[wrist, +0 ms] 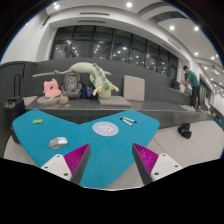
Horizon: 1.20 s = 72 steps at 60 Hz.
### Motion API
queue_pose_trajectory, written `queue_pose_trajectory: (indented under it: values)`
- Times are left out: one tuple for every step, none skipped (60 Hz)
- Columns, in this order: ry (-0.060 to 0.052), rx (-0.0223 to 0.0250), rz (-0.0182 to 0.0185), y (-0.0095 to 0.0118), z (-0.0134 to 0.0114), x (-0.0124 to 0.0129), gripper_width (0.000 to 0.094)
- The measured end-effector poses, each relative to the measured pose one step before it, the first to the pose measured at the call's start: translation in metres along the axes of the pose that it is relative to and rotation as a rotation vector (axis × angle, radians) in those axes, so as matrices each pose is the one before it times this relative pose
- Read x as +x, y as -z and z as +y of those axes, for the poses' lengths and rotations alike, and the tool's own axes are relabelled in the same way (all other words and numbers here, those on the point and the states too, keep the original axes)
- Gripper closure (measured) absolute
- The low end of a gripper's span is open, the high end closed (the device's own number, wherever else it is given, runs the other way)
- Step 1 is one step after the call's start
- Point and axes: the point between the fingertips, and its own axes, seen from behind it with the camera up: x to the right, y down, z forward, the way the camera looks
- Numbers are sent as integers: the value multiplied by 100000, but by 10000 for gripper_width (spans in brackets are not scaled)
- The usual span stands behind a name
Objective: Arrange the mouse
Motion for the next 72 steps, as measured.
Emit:
queue_pose_trajectory:
  values:
    - [-292, -279, -271, 56, 119, -213, 81]
    - [-31, -152, -176, 51, 102, -201, 81]
    - [151, -42, -131, 38, 103, -200, 82]
    - [297, 29, -94, 19, 83, -201, 80]
    - [363, 11, -138, -34, 125, -236, 80]
    - [316, 208, -171, -828, 262, -541, 80]
    - [89, -93, -352, -139, 149, -373, 80]
    - [-166, -100, -507, -129, 150, -370, 81]
    - [-345, -199, -631, -136, 173, -418, 81]
    - [-503, -284, -795, -115, 221, -487, 81]
    - [-506, -377, -914, -98, 248, -586, 82]
    - [-361, -559, -1223, 673, 164, -59, 81]
    - [-433, -422, -632, -404, 257, -1189, 83]
    - [-375, -526, -1045, -75, 192, -599, 82]
    - [-280, -555, -1067, -92, 225, -680, 84]
    - [-177, -557, -1079, -88, 243, -669, 82]
    - [-146, -467, -1059, -106, 222, -717, 84]
    - [-79, -350, -1064, -113, 246, -704, 82]
    - [18, -90, -1337, -139, 486, -350, 83]
    - [131, -291, -862, -83, 208, -633, 82]
    - [97, -380, -321, 82, 238, -999, 79]
    - [57, -294, -624, -71, 161, -632, 82]
    - [-13, -237, -674, -73, 190, -633, 83]
    - [-61, -261, -830, -98, 171, -668, 82]
    - [-18, -231, -911, -102, 153, -666, 83]
    - [-28, -107, -931, -132, 236, -649, 83]
    - [-127, -67, -782, -77, 233, -725, 84]
    - [-8, -206, -744, -145, 129, -634, 81]
    - [-40, -240, -757, -102, 139, -636, 82]
    - [-95, -222, -728, -121, 123, -637, 84]
    - [-115, -247, -665, -159, 138, -635, 82]
    - [-109, -238, -619, -172, 123, -632, 82]
    - [-240, -116, -658, -159, 132, -646, 83]
    - [-176, -39, -653, -235, 129, -594, 80]
    - [-181, 8, -628, -190, 83, -577, 82]
    - [-157, 3, -554, -222, 86, -615, 84]
    - [-43, -132, -505, -201, 120, -579, 81]
    - [108, -244, -473, -213, 153, -556, 81]
    - [100, -170, -491, -207, 107, -556, 80]
    - [34, -37, -612, -211, 103, -554, 80]
    - [-112, 15, -674, -211, -154, -664, 80]
    - [-206, 257, -494, -42, 185, -604, 79]
    - [-20, -73, -494, -275, 166, -500, 80]
    - [172, -294, -425, -289, 196, -511, 81]
    - [280, -305, -354, -247, 199, -485, 82]
    - [223, -186, -283, -286, 143, -436, 80]
    - [5, 30, -186, -282, 104, -399, 81]
    - [-176, 186, -88, -324, 76, -343, 80]
    - [-144, 137, -55, -289, 86, -348, 79]
    - [42, 36, -11, -316, 127, -323, 80]
    - [292, -106, -36, -347, 149, -336, 79]
    - [514, -152, -131, -451, 24, -249, 78]
    - [315, -1, 10, -363, 158, -279, 79]
    - [116, 179, 159, -386, 88, -245, 80]
    - [-64, 207, 264, -398, 59, -217, 79]
    - [-105, 201, 346, -407, 57, -196, 79]
    - [-41, 128, 286, -428, 48, -178, 79]
    - [-1, 49, 263, -421, 66, -115, 78]
    - [-113, 12, 336, -459, 42, -101, 78]
    - [-209, 32, 385, -425, 44, -74, 79]
    - [-209, 45, 420, -429, 17, -46, 79]
    - [-169, 90, 345, -465, -16, -23, 78]
    - [-182, 176, 278, -485, -24, -30, 76]
    - [-244, 348, 242, -514, -51, -43, 77]
    - [-141, 280, 333, -531, -23, -7, 78]
    - [2, 39, 528, -518, -4, 39, 79]
    - [53, -63, 606, -552, 21, 95, 78]
    - [-47, -109, 524, -538, 14, 59, 78]
    - [-218, -162, 287, -534, 0, 22, 79]
    - [-366, -220, 70, -540, 9, -20, 78]
    - [-430, -272, 33, -513, 11, -46, 80]
    - [-416, -286, -43, -560, -129, 74, 79]
